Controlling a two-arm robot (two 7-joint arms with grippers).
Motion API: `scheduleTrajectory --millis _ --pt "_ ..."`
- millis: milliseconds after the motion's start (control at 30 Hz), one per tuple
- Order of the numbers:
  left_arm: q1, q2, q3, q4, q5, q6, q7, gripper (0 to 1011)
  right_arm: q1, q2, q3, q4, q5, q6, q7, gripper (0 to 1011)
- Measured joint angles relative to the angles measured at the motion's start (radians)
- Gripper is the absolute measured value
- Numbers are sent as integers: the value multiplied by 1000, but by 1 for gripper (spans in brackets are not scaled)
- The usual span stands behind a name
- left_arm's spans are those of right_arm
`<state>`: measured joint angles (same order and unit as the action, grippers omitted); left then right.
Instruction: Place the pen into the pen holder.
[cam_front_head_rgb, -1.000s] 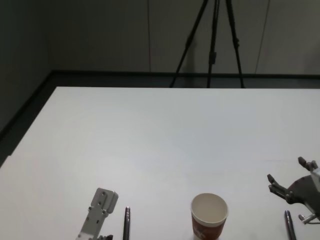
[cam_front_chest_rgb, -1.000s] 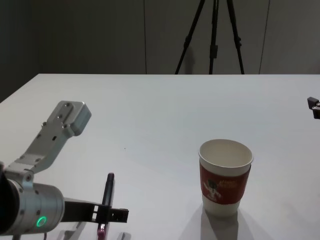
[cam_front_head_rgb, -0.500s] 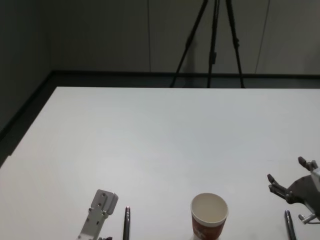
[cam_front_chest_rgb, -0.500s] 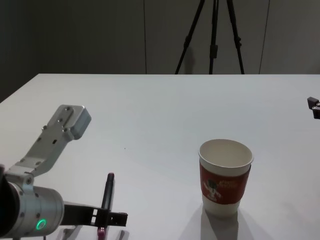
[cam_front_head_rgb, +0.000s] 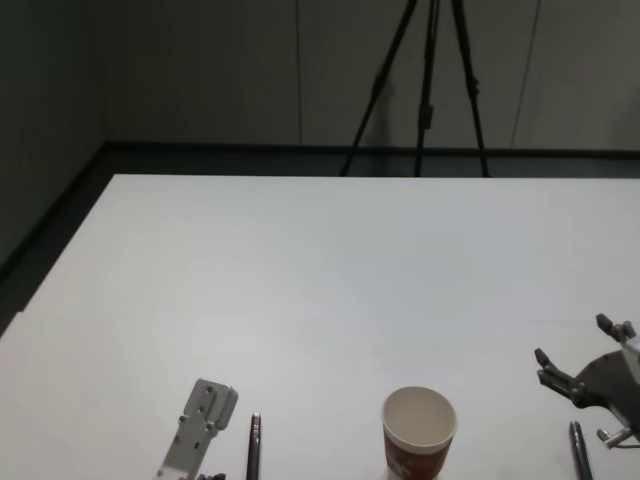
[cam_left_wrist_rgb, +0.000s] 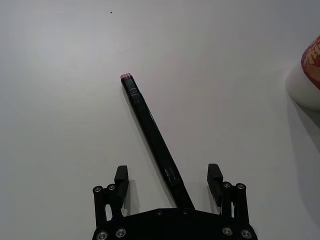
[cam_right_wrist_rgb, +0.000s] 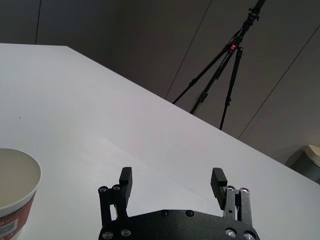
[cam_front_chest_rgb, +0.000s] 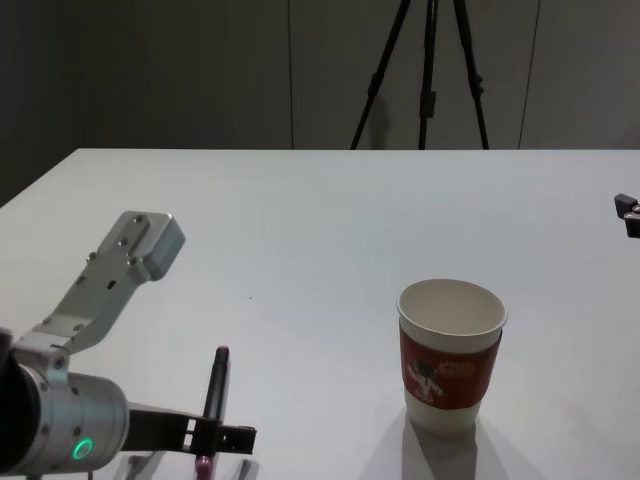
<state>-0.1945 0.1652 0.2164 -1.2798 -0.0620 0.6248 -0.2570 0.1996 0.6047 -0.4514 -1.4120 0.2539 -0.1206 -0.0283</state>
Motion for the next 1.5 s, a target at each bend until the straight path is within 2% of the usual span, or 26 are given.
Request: scheduleTrajectory --millis 767,1500 --pt "-10 -3 -1 16 16 14 -13 1001 0 0 0 0 0 0 0 1001" --pt "-9 -2 0 16 15 13 -12 865 0 0 0 0 0 0 0 1001"
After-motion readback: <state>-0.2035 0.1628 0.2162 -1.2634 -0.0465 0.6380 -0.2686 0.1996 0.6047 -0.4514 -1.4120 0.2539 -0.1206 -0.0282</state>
